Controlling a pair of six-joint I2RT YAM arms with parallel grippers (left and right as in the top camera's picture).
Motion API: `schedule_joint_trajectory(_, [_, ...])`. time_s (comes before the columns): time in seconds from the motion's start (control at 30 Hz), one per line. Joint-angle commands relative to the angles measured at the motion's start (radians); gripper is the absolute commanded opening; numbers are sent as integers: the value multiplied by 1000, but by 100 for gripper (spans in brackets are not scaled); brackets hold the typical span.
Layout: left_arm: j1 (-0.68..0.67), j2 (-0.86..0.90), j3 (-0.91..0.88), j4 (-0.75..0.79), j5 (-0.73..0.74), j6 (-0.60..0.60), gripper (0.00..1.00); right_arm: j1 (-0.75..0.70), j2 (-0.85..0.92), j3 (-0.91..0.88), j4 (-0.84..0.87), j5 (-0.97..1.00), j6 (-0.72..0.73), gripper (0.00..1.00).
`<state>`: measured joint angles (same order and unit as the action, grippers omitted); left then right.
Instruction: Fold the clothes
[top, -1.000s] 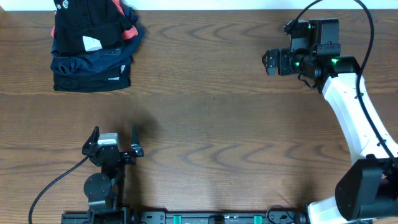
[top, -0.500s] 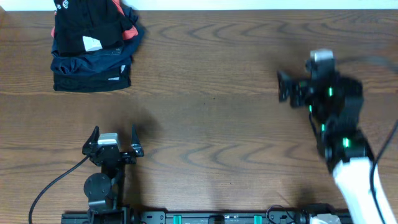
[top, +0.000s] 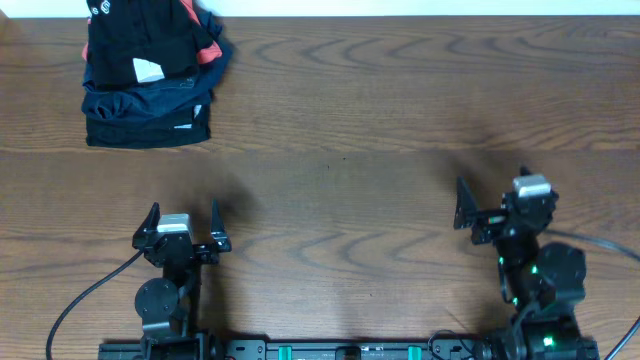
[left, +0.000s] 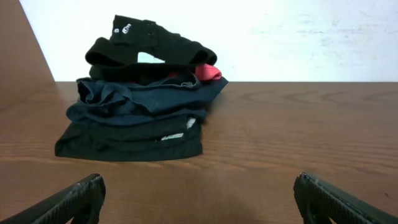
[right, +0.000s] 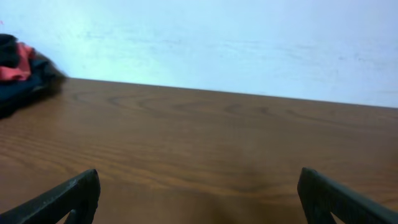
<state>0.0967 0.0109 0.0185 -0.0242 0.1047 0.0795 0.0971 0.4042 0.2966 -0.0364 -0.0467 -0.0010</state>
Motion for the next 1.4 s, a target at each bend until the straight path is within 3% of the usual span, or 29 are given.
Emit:
schedule_joint_trajectory(0.0, [4, -7, -14, -39, 14, 6, 98, 13, -93, -95, 23, 20, 2, 99])
schedule_joint_trajectory(0.6, [4, -7, -14, -39, 14, 6, 98, 15, -401, -290, 19, 4, 7, 99])
schedule_joint_trajectory(1.37, [4, -7, -14, -39, 14, 6, 98, 18, -399, -291, -34, -10, 4, 99])
